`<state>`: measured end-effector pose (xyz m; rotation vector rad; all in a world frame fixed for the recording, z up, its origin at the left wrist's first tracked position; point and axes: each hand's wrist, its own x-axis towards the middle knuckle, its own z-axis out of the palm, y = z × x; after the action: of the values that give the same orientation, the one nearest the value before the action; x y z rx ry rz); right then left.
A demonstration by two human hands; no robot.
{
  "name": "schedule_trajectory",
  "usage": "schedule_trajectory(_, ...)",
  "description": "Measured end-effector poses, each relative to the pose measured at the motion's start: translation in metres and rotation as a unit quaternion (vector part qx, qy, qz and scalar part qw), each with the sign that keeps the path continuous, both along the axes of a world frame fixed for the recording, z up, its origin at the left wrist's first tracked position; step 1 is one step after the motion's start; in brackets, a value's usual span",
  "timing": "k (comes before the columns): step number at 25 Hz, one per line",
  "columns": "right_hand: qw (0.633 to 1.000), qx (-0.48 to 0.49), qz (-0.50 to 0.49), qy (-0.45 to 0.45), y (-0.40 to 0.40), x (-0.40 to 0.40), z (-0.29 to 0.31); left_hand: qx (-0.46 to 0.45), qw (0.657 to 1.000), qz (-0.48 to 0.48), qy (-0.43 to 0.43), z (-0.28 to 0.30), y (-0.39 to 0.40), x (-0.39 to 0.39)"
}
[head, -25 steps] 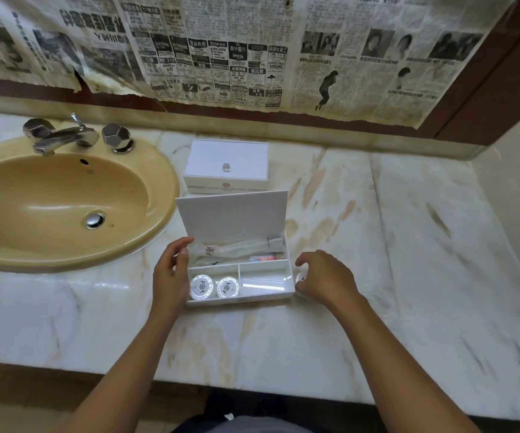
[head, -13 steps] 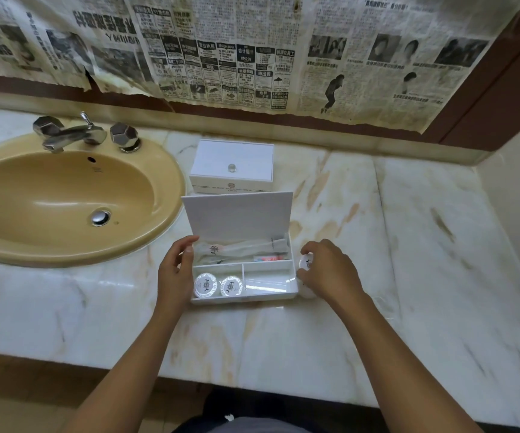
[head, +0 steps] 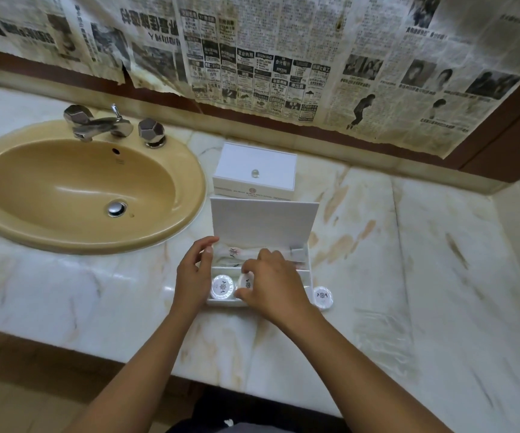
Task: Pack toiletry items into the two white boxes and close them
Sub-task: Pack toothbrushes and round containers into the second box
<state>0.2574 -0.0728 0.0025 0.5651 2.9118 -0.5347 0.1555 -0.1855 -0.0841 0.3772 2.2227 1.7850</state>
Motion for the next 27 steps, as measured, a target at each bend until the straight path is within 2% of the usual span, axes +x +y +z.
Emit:
schedule_trajectory(6, 0.99, 0.102, 0.031, -0.093, -0.005, -0.016, -0.013, 0.002, 1.0, 0.001, -0.002, -0.003, -0.001, -0.002)
schedule_trajectory(10, 0.984, 0.114, 0.049, -0.13, -0.007, -0.025, -0.011, 0.001, 1.0, -0.002, 0.0, -0.002, -0.001, -0.002)
schedule_trajectory(21, 0.985, 0.106, 0.058, -0.125, -0.007, -0.02, -0.01, 0.003, 1.0, -0.003, -0.005, -0.004, -0.001, -0.002)
schedule_trajectory(27, 0.995, 0.031, 0.027, -0.087, -0.001, -0.014, -0.014, 0.0, 1.0, -0.001, 0.001, -0.002, -0.002, -0.001)
